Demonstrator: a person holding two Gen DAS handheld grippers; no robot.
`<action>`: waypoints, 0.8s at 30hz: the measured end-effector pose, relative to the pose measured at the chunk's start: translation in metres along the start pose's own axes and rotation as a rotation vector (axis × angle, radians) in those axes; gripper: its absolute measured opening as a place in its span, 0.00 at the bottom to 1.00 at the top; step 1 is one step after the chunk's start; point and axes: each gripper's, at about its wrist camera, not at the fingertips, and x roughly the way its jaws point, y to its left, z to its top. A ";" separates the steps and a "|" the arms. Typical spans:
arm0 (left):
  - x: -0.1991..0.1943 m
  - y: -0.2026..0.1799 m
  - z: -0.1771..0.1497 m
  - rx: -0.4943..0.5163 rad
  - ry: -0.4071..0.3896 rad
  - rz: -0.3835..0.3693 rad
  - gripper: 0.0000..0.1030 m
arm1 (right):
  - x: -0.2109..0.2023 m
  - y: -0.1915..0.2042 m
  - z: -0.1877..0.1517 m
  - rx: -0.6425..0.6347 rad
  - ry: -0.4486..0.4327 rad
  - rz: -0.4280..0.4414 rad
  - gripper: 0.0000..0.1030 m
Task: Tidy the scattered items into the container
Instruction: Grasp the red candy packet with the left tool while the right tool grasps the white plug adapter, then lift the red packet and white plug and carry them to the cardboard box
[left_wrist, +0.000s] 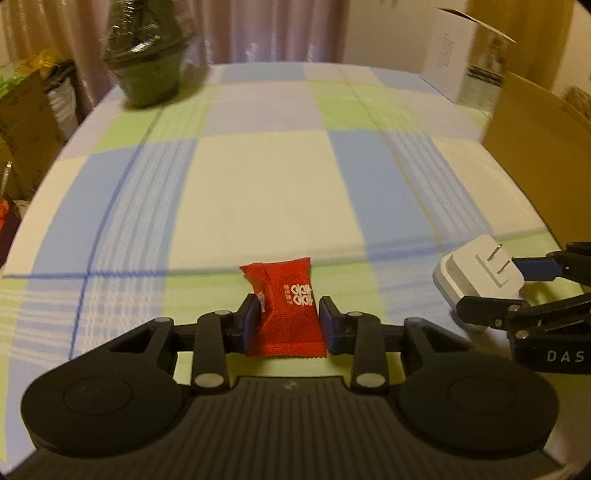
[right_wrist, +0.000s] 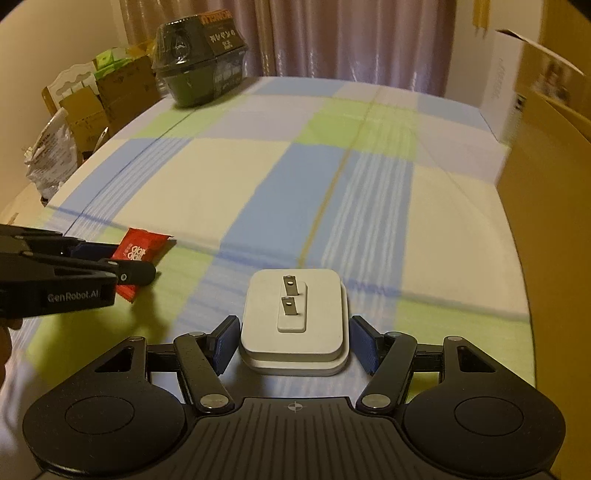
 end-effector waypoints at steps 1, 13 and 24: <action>-0.005 -0.005 -0.004 0.008 0.017 -0.015 0.28 | -0.007 -0.002 -0.007 0.011 0.008 -0.005 0.65; -0.076 -0.080 -0.077 0.121 0.185 -0.125 0.27 | -0.097 -0.002 -0.099 0.111 0.098 -0.063 0.65; -0.098 -0.092 -0.102 0.093 0.211 -0.088 0.39 | -0.115 -0.006 -0.117 0.129 0.073 -0.058 0.89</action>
